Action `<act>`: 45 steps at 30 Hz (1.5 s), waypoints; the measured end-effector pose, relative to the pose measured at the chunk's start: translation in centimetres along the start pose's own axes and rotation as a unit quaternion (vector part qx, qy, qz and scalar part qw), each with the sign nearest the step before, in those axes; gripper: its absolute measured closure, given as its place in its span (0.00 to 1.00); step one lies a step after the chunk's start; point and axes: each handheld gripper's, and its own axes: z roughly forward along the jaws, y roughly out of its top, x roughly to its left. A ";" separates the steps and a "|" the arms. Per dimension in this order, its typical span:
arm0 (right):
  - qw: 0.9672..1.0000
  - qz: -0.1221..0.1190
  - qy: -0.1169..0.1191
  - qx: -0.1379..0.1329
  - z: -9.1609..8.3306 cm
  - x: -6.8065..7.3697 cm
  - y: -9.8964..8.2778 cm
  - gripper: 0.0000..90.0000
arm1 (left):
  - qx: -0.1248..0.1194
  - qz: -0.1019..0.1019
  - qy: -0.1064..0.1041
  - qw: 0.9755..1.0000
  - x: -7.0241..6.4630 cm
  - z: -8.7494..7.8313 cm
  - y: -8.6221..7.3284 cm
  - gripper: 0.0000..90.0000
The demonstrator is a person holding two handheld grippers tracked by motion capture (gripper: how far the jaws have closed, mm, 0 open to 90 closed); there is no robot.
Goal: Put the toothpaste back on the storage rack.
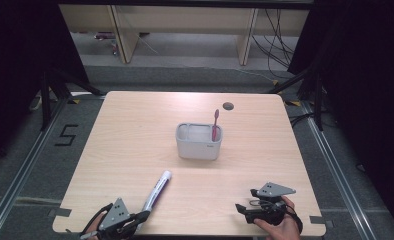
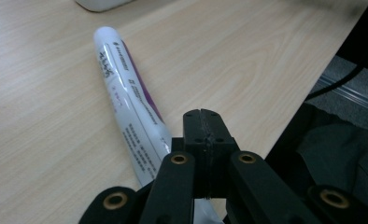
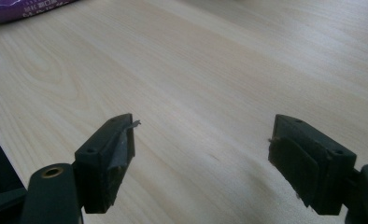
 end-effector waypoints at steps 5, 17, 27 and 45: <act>1.000 0.001 0.001 0.001 0.0 0.0 0.0 0.26 | 0.016 0.011 -0.003 1.000 -0.4 0.5 -0.1 0.99; 1.000 0.017 0.004 0.007 0.0 0.2 -0.1 0.26 | 0.036 0.011 0.003 0.999 0.1 0.9 -0.4 0.99; 1.000 0.006 0.005 0.003 0.1 0.1 -0.1 0.26 | 0.047 0.010 0.014 0.999 0.6 0.9 -0.4 0.99; 1.000 0.019 0.005 0.009 0.1 0.2 -0.1 0.27 | 0.076 0.018 0.025 0.997 2.2 1.2 -0.1 0.99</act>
